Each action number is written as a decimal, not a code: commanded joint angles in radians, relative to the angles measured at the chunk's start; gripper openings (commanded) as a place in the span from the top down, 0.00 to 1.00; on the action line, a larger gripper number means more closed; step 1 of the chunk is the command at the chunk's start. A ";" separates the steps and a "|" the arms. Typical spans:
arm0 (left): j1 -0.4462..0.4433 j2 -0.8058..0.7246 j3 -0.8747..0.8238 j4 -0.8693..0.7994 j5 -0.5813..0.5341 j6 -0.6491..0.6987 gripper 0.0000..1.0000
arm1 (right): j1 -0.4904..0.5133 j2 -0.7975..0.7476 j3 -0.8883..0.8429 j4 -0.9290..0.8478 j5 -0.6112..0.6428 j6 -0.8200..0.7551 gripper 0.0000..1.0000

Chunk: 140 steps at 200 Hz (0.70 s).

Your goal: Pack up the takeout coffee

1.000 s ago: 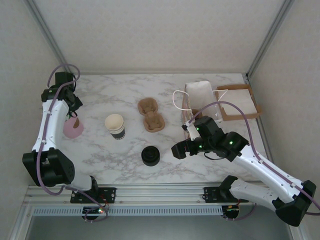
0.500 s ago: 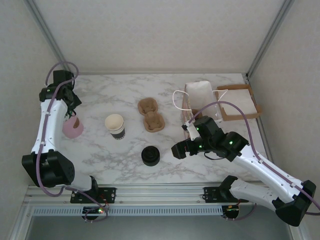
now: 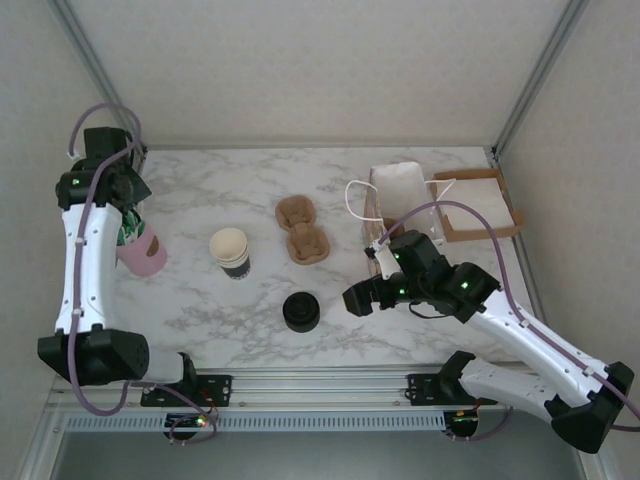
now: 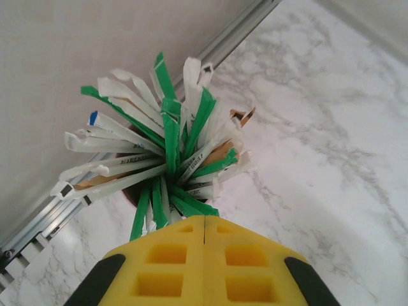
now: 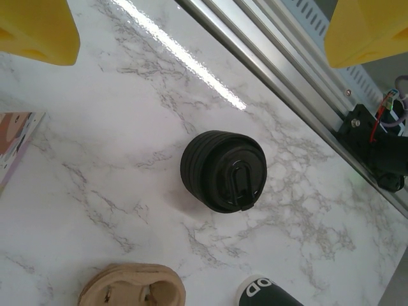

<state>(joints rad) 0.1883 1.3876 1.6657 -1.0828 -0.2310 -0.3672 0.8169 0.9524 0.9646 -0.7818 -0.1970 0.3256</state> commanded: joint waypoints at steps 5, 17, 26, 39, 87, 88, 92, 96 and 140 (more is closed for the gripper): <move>-0.013 -0.071 0.095 -0.058 0.025 0.018 1.00 | 0.010 -0.035 0.043 -0.002 0.029 0.012 0.01; -0.019 -0.097 0.110 -0.054 0.032 0.017 1.00 | 0.010 -0.044 0.049 0.001 0.030 0.019 0.01; -0.020 -0.115 0.119 -0.050 0.040 0.016 1.00 | 0.010 -0.047 0.055 0.001 0.035 0.025 0.01; -0.020 -0.139 0.134 -0.046 0.052 0.013 1.00 | 0.010 -0.057 0.062 0.001 0.050 0.033 0.01; -0.020 -0.224 0.179 0.011 0.224 0.001 1.00 | 0.010 -0.111 0.086 0.019 0.080 0.084 0.01; -0.020 -0.224 0.179 0.013 0.230 0.001 1.00 | 0.010 -0.114 0.087 0.019 0.081 0.085 0.01; -0.020 -0.231 0.182 0.021 0.256 -0.002 1.00 | 0.010 -0.120 0.089 0.019 0.086 0.090 0.01; -0.020 -0.235 0.183 0.030 0.284 -0.005 1.00 | 0.010 -0.126 0.090 0.019 0.090 0.095 0.01; -0.019 -0.273 0.158 0.166 0.628 -0.054 1.00 | 0.010 -0.212 0.103 -0.026 0.184 0.146 0.01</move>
<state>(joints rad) 0.1734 1.1343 1.8252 -1.0241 0.1467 -0.3828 0.8173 0.7883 1.0344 -0.7818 -0.0895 0.4236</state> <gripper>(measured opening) 0.042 0.988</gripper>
